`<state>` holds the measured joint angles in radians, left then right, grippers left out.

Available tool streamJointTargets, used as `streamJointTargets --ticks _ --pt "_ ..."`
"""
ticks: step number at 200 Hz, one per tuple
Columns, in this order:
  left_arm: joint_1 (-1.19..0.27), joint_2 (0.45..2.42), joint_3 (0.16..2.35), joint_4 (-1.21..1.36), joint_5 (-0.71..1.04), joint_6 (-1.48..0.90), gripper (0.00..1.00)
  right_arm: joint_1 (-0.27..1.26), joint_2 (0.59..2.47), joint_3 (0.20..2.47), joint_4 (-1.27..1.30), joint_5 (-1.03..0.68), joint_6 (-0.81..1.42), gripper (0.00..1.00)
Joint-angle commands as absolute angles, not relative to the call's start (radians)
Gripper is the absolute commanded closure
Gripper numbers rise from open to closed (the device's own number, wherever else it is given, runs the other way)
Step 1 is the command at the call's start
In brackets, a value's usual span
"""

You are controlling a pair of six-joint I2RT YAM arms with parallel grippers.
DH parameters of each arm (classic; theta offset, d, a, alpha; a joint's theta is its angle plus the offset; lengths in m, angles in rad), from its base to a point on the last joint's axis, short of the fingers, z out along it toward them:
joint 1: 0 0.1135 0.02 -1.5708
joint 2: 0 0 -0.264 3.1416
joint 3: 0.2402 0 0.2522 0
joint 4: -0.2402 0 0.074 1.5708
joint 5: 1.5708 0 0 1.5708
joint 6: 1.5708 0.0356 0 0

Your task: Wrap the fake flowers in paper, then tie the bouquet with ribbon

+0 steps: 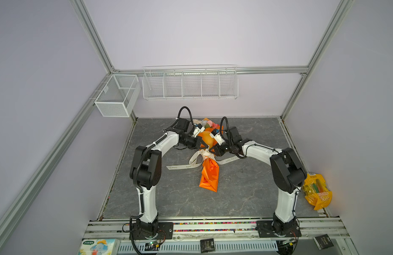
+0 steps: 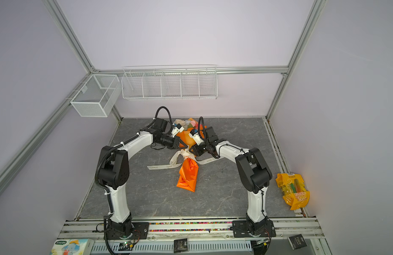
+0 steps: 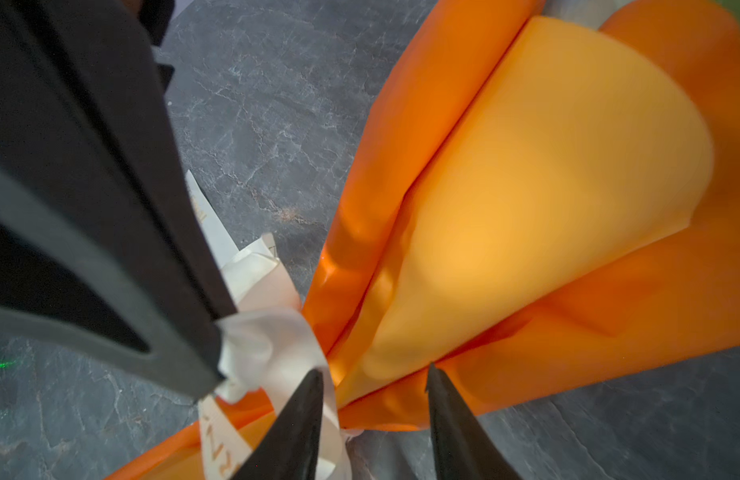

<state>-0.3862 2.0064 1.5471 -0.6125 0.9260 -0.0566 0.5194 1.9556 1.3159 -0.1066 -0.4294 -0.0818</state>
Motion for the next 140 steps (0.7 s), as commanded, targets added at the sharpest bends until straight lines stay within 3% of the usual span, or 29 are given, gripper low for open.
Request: streamJointTargets --ticks 1,56,85,140 --pt "-0.381 1.993 1.569 -0.644 0.945 -0.016 0.98 0.518 1.960 1.321 -0.084 -0.524 -0.136 0.56" --pt "-0.379 1.992 1.571 -0.646 0.941 -0.015 0.98 0.516 1.971 1.318 -0.077 -0.613 -0.138 0.54" --pt "-0.376 1.993 1.568 -0.650 0.926 -0.018 0.98 0.498 1.931 1.252 -0.022 -0.503 -0.113 0.54" --pt "-0.374 1.996 1.569 -0.658 0.927 -0.013 0.98 0.475 1.884 1.214 0.050 -0.555 -0.058 0.54"
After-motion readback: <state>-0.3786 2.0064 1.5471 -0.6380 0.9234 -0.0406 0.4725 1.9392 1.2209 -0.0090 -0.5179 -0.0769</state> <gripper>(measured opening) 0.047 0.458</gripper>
